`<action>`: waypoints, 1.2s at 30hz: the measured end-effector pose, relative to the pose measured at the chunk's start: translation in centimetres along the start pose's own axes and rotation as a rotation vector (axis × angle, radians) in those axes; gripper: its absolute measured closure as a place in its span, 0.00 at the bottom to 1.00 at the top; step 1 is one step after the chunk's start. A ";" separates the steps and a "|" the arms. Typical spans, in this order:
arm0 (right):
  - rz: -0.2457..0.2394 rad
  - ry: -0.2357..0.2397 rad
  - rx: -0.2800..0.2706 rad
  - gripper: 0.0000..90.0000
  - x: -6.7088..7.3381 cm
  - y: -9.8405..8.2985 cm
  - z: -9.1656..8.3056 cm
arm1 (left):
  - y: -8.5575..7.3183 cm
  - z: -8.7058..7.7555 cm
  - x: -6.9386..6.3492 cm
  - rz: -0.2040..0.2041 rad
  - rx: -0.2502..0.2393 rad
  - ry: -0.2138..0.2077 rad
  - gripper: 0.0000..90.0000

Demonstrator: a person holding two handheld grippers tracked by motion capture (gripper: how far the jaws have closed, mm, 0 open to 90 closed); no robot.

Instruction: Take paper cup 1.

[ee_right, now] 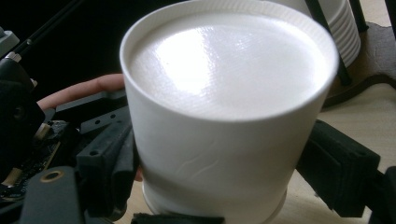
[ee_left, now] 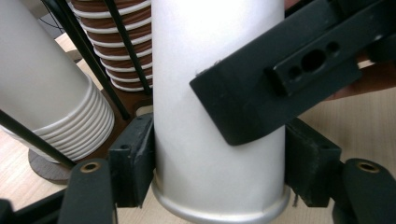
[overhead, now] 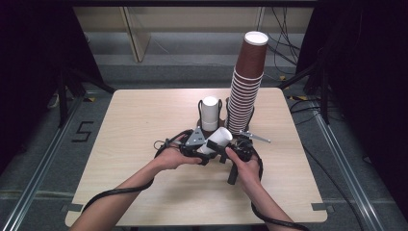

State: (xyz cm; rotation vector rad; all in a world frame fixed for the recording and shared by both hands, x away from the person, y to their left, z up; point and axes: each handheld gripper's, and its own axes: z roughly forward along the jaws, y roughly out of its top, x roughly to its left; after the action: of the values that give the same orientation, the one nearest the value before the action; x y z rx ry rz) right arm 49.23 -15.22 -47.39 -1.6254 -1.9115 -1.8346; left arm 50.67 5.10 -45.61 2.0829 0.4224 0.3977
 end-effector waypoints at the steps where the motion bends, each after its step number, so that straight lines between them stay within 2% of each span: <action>1: -0.002 -0.003 0.000 0.21 0.1 0.1 -0.1 | 0.0 -0.1 0.2 -0.001 0.007 0.003 0.39; 5: -0.010 0.010 0.000 0.21 0.2 0.1 -0.3 | 0.0 -0.4 0.4 -0.014 0.007 -0.001 0.39; 8: -0.011 0.009 0.002 0.20 0.2 0.2 -0.5 | 0.0 -0.5 0.5 0.004 0.021 0.008 0.38; 13: -0.017 0.011 0.005 0.20 0.2 0.2 -0.9 | -0.1 -0.6 0.7 -0.002 0.019 0.000 0.38; 17: -0.048 0.006 0.030 0.20 0.2 0.1 -1.6 | 0.0 -1.1 1.0 0.019 0.048 0.008 0.38; 18: -0.068 0.006 0.032 0.20 0.1 0.1 -1.8 | -0.1 -1.1 1.1 0.005 0.043 0.005 0.38; 21: -0.097 0.011 0.046 0.20 0.1 0.1 -2.3 | -0.1 -1.5 1.3 0.015 0.064 0.002 0.38; 23: -0.118 0.006 0.061 0.22 0.1 0.1 -2.7 | -0.2 -1.6 1.2 0.008 0.059 0.010 0.37; 24: -0.118 0.006 0.061 0.22 0.1 0.1 -2.7 | -0.2 -1.7 1.4 0.024 0.072 0.001 0.37; 25: -0.142 0.003 0.080 0.24 0.1 0.1 -3.0 | -0.2 -1.9 1.4 0.024 0.070 0.009 0.37; 27: -0.132 -0.004 0.093 0.24 0.2 0.0 -3.1 | -0.2 -2.0 1.3 0.008 0.060 0.010 0.37; 28: -0.140 -0.005 0.104 0.25 0.2 0.0 -3.2 | -0.2 -2.2 1.4 0.016 0.068 0.006 0.36; 29: -0.188 -0.009 0.112 0.25 -0.2 0.0 -3.3 | -0.1 -2.3 1.4 -0.004 0.057 0.001 0.36; 31: -0.181 -0.014 0.116 0.26 -0.2 0.0 -3.4 | -0.1 -2.4 1.4 0.000 0.058 0.009 0.36; 32: -0.182 -0.018 0.121 0.26 -0.3 -0.1 -3.5 | -0.1 -2.6 1.5 0.016 0.071 0.012 0.36; 34: -0.223 -0.035 0.126 0.27 -0.7 -0.1 -3.7 | 0.0 -2.7 1.4 0.023 0.069 0.002 0.36; 36: -0.228 -0.038 0.125 0.27 -0.7 -0.1 -3.7 | 0.1 -2.7 1.3 0.017 0.062 0.012 0.36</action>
State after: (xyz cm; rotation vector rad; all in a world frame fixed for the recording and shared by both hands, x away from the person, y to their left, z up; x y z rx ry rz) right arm 47.24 -18.43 -46.82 -1.4690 -2.2617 -1.7248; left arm 50.61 7.67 -44.03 2.1466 0.4288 0.4120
